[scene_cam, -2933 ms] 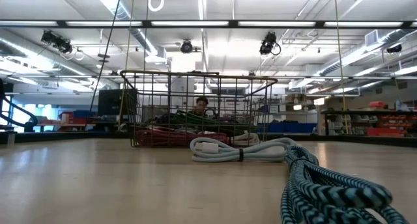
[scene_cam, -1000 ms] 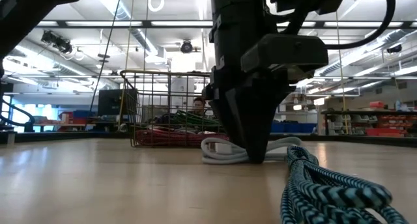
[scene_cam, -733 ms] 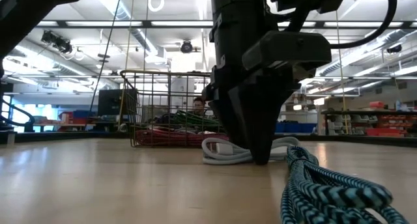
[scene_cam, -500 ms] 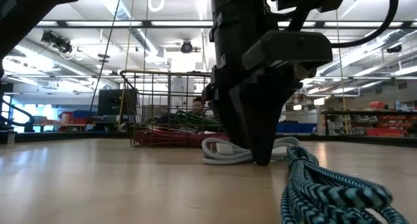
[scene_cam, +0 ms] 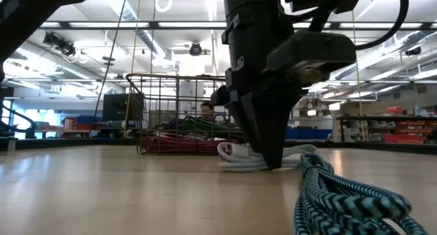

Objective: Pick and place USB-C Cables
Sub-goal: Put the light blue charger cable into the gold wire basket

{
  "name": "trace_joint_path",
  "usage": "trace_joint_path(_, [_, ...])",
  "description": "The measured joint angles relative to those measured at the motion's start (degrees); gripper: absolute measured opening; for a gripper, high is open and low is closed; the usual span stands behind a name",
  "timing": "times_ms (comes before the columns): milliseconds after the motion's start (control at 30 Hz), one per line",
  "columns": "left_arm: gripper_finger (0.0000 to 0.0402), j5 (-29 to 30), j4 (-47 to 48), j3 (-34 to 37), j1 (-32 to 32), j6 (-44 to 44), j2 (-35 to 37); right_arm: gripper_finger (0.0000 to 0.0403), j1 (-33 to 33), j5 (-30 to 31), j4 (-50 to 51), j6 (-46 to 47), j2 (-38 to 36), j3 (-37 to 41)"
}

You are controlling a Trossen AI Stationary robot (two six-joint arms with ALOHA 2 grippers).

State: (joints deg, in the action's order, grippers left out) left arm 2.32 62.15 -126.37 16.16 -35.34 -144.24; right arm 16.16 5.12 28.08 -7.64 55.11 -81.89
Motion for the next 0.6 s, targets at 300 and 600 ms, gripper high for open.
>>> trace_joint_path(300, [0.0033,1.9,3.27,-8.52,0.16,-1.51,-0.53,0.0,-0.02,1.77,0.1,0.0,0.0,0.02])
trace_joint_path(600, [0.0033,12.04,2.05,-8.52,2.89,-5.3,10.56,0.0,-0.01,1.79,1.65,0.0,-0.02,0.01])
